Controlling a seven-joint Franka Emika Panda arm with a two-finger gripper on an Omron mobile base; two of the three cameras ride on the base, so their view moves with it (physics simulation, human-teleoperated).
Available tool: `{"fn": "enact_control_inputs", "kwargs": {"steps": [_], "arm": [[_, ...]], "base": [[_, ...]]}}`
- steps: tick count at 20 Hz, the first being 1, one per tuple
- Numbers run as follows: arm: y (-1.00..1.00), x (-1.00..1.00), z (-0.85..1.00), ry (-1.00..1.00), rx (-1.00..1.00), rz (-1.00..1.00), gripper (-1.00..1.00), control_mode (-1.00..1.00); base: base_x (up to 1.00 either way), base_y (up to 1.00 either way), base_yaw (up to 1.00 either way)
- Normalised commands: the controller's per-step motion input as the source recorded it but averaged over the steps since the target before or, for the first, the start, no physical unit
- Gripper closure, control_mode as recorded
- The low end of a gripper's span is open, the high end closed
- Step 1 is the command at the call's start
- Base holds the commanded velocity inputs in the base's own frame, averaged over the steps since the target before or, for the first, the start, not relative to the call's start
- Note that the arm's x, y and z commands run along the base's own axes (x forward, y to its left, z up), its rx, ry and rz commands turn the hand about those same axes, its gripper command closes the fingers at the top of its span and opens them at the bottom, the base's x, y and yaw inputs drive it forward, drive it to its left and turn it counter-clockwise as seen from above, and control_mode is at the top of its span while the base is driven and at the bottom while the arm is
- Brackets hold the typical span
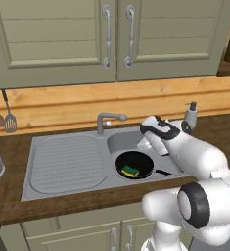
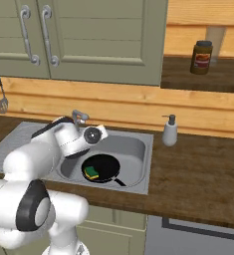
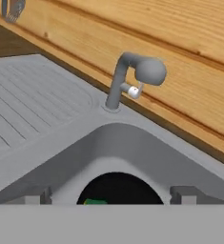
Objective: Pick the pan and sponge and place them into the sink. Then turn on the water.
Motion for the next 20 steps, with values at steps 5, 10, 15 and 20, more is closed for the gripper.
{"fn": "enact_control_inputs", "kwargs": {"steps": [5,10,15,20], "arm": [[-0.53,-0.1,0.04,-0.12,0.21,0.11,-1.0,-1.0],[-0.31,0.0,-0.02,-0.21,0.16,0.11,-1.0,-1.0],[-0.05,0.04,-0.22,-0.22,0.11,0.06,-1.0,-1.0],[0.04,0.01,-0.2,-0.21,0.08,0.05,-1.0,-1.0]], "base": [[0.0,0.0,0.0],[0.0,0.0,0.0],[0.0,0.0,0.0],[0.0,0.0,0.0]]}}
